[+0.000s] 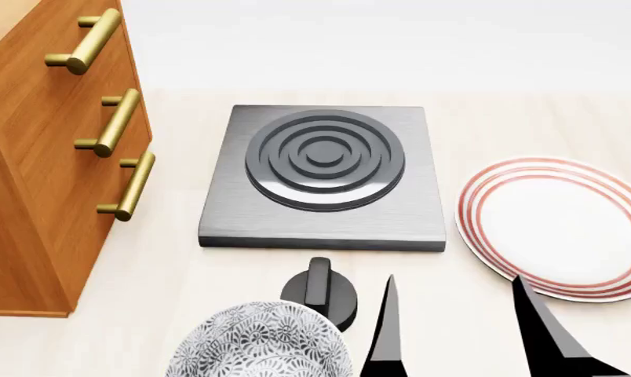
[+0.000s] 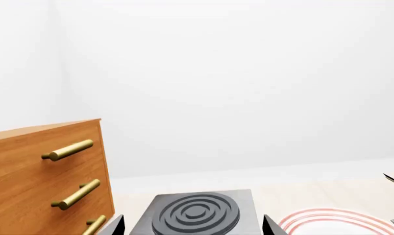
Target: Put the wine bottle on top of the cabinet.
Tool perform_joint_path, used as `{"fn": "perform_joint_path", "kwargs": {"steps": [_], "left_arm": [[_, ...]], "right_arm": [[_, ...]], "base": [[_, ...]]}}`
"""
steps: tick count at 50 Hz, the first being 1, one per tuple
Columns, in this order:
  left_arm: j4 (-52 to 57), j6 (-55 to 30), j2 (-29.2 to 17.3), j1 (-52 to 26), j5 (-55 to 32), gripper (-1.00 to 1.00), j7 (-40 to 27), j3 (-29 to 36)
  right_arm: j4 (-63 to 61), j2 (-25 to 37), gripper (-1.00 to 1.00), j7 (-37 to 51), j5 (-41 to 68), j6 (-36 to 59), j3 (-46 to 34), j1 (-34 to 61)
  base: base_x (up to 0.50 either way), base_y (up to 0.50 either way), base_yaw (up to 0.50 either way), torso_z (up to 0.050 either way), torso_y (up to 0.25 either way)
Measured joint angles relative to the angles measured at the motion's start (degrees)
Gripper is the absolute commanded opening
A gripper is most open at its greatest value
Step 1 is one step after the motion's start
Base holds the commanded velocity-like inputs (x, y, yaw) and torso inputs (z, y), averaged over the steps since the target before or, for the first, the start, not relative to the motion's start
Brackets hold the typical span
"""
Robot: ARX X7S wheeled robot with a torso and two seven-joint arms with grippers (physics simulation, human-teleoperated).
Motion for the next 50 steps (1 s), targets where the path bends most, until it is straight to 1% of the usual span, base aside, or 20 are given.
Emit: {"fn": "perform_joint_path", "kwargs": {"steps": [13,22,35,50], "left_arm": [[1.91,-2.63,-1.62,4.70,-2.84,-1.00,-2.43,-1.90],[2.99,-2.74,-2.19,8.02,-3.97,-1.00,-3.11,-2.62],[2.90,-0.08,-1.73,12.94,-4.38,-1.00,-3.02,-3.34],[4.75,3.20,-1.88,16.24,-2.86,-1.00,-3.01,-5.72]], "right_arm": [[0.10,0.13,1.00,0.12,-0.17,-0.14,-0.35,-0.02],[0.01,0.34,1.00,0.34,0.03,-0.16,-0.38,0.06],[0.14,0.44,1.00,0.46,0.03,-0.31,-0.66,0.21],[0.27,0.49,1.00,0.62,-0.10,-0.29,-1.31,0.44]], "base": [[0.00,0.00,0.00,0.001,0.001],[0.00,0.00,0.00,0.000,0.001],[0.00,0.00,0.00,0.000,0.002],[0.00,0.00,0.00,0.000,0.000]]}}
